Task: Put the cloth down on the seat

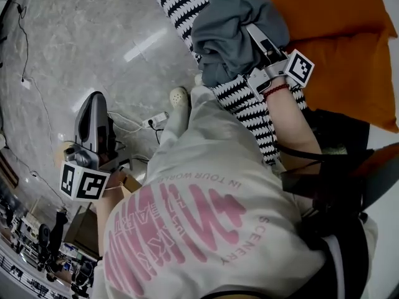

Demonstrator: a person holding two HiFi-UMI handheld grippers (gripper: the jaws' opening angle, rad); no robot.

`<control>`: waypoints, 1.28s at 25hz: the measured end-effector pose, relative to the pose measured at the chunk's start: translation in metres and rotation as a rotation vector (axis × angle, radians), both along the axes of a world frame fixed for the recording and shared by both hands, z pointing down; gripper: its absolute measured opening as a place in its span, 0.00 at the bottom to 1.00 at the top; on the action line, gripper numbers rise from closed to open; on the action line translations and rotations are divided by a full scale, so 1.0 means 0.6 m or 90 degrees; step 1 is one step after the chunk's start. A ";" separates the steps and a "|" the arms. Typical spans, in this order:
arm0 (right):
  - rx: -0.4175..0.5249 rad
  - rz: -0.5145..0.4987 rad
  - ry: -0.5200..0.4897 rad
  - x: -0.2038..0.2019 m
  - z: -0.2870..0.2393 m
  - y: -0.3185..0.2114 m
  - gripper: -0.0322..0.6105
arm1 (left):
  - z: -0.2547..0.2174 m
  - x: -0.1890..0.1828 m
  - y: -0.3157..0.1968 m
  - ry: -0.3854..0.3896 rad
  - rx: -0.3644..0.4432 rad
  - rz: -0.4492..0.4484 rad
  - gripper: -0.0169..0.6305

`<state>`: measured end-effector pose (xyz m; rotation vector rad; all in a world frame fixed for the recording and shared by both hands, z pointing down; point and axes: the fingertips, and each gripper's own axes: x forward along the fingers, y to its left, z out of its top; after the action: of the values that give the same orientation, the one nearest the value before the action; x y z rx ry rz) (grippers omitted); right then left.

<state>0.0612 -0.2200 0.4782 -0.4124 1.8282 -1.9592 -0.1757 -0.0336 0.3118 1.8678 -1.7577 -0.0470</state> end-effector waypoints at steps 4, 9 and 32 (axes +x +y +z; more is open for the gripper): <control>-0.006 -0.026 0.020 -0.006 0.047 -0.008 0.48 | 0.034 -0.002 -0.006 0.006 -0.024 -0.010 0.04; -0.018 -0.052 0.056 -0.014 0.089 -0.003 0.48 | 0.063 -0.006 -0.003 0.017 -0.050 -0.009 0.04; -0.091 -0.120 0.341 0.097 0.279 0.102 0.48 | 0.141 0.073 0.008 0.033 -0.141 0.051 0.04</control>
<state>0.1197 -0.1586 0.6459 -0.9135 2.1070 -2.2745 -0.1320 -0.0285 0.3964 1.7579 -1.5823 0.1252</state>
